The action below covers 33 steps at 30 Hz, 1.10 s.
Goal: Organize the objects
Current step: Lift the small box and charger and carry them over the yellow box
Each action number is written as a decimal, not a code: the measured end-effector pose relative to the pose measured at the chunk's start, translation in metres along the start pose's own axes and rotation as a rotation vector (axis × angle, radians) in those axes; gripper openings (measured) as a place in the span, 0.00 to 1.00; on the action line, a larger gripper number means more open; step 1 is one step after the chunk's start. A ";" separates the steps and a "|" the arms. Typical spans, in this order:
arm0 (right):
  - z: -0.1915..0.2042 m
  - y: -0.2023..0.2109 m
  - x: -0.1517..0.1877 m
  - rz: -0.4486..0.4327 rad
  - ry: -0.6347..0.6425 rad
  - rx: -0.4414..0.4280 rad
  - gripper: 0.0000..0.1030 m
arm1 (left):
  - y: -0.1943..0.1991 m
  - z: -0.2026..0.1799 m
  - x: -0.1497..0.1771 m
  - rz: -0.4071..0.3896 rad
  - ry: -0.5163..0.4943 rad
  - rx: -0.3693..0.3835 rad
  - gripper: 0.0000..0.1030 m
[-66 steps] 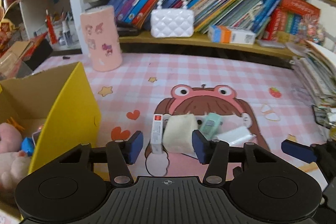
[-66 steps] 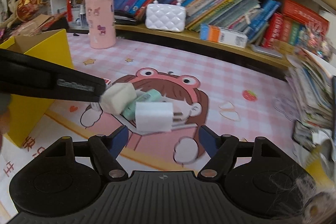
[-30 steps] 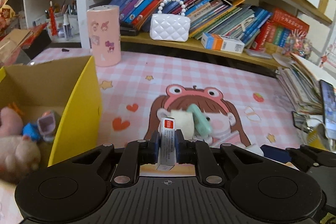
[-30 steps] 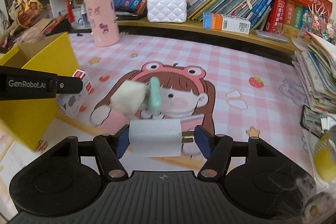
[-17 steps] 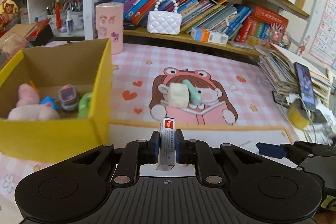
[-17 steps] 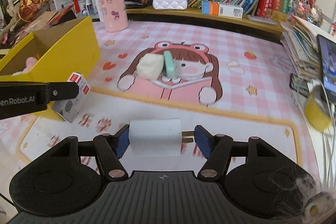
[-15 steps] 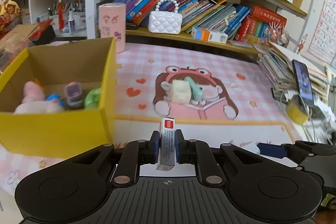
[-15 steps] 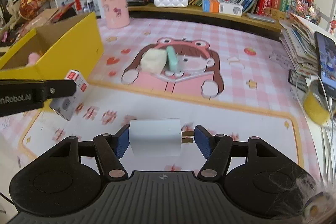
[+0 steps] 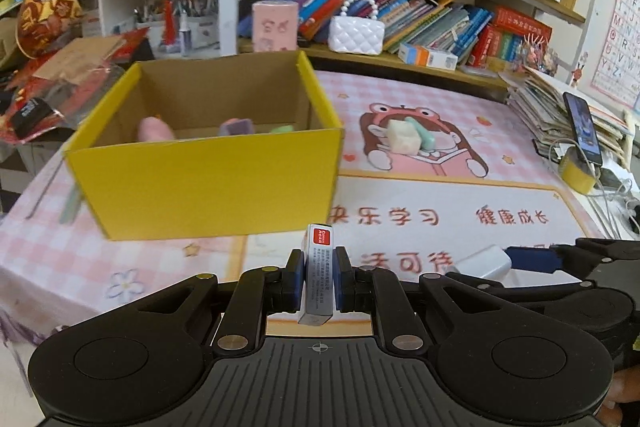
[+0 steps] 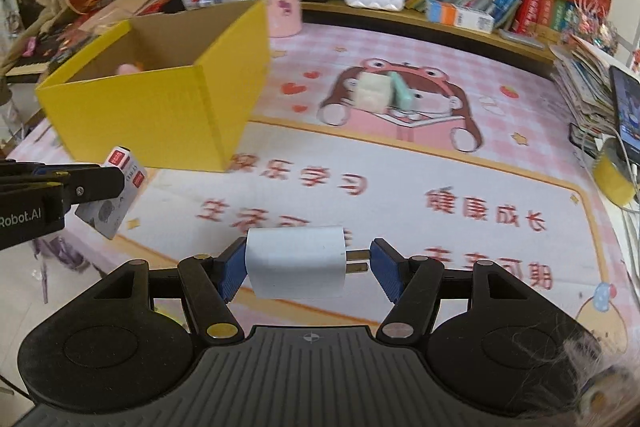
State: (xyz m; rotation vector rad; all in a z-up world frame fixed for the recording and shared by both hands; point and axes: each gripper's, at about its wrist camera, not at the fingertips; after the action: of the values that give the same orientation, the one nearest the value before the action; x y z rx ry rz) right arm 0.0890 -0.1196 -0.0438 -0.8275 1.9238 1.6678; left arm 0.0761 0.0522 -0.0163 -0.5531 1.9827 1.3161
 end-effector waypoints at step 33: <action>0.124 0.044 -0.017 -0.106 0.089 -0.071 0.60 | 0.083 0.092 -0.004 -0.196 0.030 -0.088 0.13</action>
State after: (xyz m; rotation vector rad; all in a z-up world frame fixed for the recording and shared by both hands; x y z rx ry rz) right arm 0.0656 0.0093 -0.0208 -1.0299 1.8532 1.6695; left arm 0.0512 0.1693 0.0154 -0.7923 1.8488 1.2843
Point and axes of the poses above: each gripper's, at about its wrist camera, not at the fingertips, and y roughly against the way its jaws point, z to its left, x to its underside, and after that the axes turned 15 degrees about x, right-handed
